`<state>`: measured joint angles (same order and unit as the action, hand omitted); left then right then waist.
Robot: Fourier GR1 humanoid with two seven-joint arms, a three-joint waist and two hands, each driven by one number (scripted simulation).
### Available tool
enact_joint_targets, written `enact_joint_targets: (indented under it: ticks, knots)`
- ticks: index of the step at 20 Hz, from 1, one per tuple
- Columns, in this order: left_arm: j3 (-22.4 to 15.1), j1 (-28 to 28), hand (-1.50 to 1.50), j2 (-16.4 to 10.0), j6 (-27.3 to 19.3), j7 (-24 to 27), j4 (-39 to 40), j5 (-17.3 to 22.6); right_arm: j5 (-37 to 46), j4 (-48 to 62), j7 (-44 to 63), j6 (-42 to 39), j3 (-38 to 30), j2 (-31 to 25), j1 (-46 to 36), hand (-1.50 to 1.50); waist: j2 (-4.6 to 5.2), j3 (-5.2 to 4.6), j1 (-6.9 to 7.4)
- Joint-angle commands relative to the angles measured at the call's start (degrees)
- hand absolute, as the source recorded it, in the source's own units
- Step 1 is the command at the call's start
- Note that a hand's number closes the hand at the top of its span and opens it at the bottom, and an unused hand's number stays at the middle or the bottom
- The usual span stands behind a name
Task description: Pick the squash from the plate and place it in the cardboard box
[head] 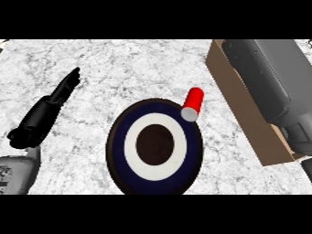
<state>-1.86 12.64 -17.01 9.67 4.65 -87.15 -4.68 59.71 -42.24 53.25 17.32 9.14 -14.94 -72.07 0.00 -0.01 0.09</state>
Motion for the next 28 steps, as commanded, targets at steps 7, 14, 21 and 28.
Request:
enact_joint_targets:
  ticks: [7,14,21,28]
  knots:
    - [1.4,-1.08,0.0,-1.01,1.73,1.53,-0.1,0.42,-8.71,3.54,-7.67,-15.9,-6.67,-8.57,7.11,1.5,0.08,0.01,-0.11]
    - [2.66,0.37,0.0,-0.98,2.27,-1.35,-0.75,1.1,-14.79,-1.02,-10.64,-28.39,-9.42,-11.39,13.43,1.5,-0.22,0.01,-0.61]
    - [0.82,-0.22,0.0,1.57,0.59,-1.0,-0.5,-1.32,-21.35,-2.13,-19.39,-37.43,-13.33,-15.31,19.66,-1.5,-0.09,0.02,-0.49]
    - [1.44,-0.69,0.0,0.97,1.18,-0.93,-1.88,-1.31,-25.49,-13.02,-27.25,-24.01,-19.01,-12.64,20.88,-1.5,-0.33,0.1,-0.82]
